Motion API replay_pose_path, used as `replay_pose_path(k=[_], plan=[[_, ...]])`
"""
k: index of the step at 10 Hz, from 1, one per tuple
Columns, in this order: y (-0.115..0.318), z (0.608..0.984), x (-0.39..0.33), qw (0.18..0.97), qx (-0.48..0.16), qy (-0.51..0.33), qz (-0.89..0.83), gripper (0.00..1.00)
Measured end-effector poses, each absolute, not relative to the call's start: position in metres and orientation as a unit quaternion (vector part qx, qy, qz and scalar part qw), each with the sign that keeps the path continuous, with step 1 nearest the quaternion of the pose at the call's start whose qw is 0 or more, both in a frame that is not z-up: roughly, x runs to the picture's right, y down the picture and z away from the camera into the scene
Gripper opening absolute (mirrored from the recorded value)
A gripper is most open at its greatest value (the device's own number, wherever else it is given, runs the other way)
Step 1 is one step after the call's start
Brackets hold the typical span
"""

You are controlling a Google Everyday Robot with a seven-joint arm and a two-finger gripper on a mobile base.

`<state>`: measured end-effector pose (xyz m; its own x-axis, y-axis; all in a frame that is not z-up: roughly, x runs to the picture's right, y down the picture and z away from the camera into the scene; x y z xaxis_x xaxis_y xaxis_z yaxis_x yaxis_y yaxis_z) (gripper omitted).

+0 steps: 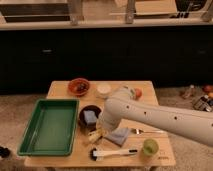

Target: Place banana in metal cup

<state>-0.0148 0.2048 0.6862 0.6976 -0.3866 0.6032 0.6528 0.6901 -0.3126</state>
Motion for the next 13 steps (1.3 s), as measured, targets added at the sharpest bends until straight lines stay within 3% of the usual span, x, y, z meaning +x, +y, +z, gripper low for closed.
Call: replay_pose_path(k=[13], plan=[[0.213,0.687,-0.051,0.798,-0.226,-0.338,-0.446,0.0]])
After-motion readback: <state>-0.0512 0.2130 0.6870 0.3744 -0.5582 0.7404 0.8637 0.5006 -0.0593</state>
